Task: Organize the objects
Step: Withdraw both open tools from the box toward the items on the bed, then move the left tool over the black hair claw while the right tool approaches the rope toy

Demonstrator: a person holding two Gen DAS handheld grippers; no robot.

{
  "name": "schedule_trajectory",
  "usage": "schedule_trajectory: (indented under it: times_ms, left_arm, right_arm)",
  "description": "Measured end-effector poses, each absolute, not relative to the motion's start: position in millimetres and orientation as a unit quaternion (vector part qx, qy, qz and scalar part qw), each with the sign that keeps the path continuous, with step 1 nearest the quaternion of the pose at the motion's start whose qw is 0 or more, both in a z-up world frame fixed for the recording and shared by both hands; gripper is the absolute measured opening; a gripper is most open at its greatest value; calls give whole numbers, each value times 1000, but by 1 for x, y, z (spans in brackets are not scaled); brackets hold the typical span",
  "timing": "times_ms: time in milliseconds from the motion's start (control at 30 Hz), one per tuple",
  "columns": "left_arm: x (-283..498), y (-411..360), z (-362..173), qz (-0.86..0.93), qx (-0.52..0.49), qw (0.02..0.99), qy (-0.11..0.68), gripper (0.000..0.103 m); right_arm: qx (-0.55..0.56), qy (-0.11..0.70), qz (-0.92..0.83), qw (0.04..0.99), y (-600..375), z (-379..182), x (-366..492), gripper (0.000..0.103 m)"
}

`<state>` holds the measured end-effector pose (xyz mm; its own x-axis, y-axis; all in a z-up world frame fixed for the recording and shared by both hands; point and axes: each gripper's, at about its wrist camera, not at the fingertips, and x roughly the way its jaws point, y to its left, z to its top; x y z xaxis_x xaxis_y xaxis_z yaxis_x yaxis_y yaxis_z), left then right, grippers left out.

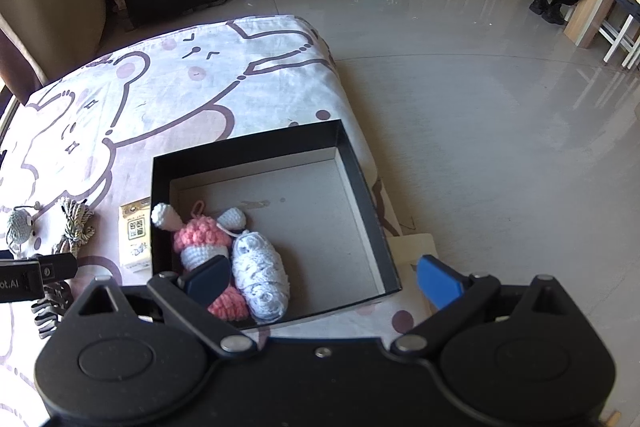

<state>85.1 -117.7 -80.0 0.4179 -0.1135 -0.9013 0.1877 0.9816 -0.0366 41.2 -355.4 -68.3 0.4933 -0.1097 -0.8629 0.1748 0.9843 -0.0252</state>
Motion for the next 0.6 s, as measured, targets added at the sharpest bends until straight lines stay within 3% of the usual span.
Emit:
schedule_trajectory:
  times_ms: [600]
  left_arm:
    - [91, -26, -72, -33, -14, 849, 527, 103]
  right_arm:
    - [10, 501, -32, 865, -278, -71, 62, 101]
